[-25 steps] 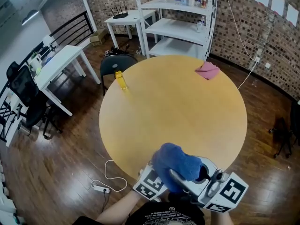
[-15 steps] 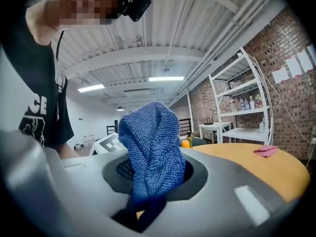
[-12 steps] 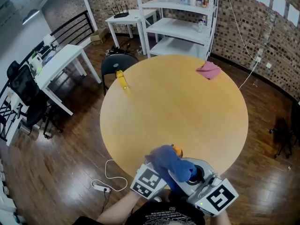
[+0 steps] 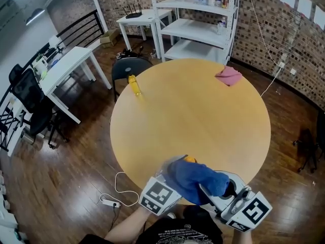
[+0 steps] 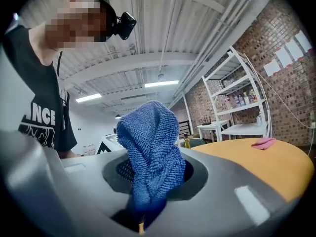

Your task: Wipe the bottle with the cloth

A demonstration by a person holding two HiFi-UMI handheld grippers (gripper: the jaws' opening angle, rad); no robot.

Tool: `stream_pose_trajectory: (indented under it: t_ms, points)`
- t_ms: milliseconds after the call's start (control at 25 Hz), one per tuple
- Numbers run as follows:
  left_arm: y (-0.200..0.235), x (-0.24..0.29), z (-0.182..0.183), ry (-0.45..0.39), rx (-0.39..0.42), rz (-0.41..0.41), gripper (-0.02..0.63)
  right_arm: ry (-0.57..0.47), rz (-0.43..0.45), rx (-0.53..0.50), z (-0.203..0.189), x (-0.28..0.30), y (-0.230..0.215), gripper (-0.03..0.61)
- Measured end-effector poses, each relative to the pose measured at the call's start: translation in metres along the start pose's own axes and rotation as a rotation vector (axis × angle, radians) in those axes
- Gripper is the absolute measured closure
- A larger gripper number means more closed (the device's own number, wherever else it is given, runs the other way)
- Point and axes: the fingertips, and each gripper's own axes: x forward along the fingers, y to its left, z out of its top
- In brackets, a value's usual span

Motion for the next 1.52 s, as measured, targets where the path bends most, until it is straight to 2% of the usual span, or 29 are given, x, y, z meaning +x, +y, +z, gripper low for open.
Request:
stream_pose_trajectory:
  t_ms: [400, 760, 880, 1080, 1240, 1360, 1520]
  points:
    - [0.002, -0.002, 0.006, -0.022, -0.01, -0.011, 0.337, -0.006, -0.124, 0.042, -0.006, -0.03, -0.034, 0.471]
    - [-0.011, -0.008, -0.003, -0.006, 0.028, -0.065, 0.337, -0.181, -0.234, 0.08, 0.041, -0.047, -0.071, 0.471]
    - [-0.027, -0.006, -0.001, -0.005, 0.072, -0.12, 0.337, -0.137, -0.211, 0.04, 0.04, -0.024, -0.074, 0.471]
    - [-0.065, -0.003, -0.001, 0.012, 0.175, -0.239, 0.337, -0.103, -0.101, 0.05, 0.032, 0.009, -0.061, 0.471]
    - [-0.083, -0.006, -0.006, 0.029, 0.188, -0.322, 0.337, -0.041, -0.055, 0.048, 0.018, 0.023, -0.054, 0.471]
    - [-0.084, -0.002, -0.014, 0.046, 0.191, -0.334, 0.337, -0.023, -0.027, 0.058, 0.009, 0.029, -0.051, 0.471]
    - [-0.07, 0.001, -0.023, 0.049, 0.161, -0.303, 0.337, -0.02, -0.027, 0.064, 0.002, 0.03, -0.047, 0.471]
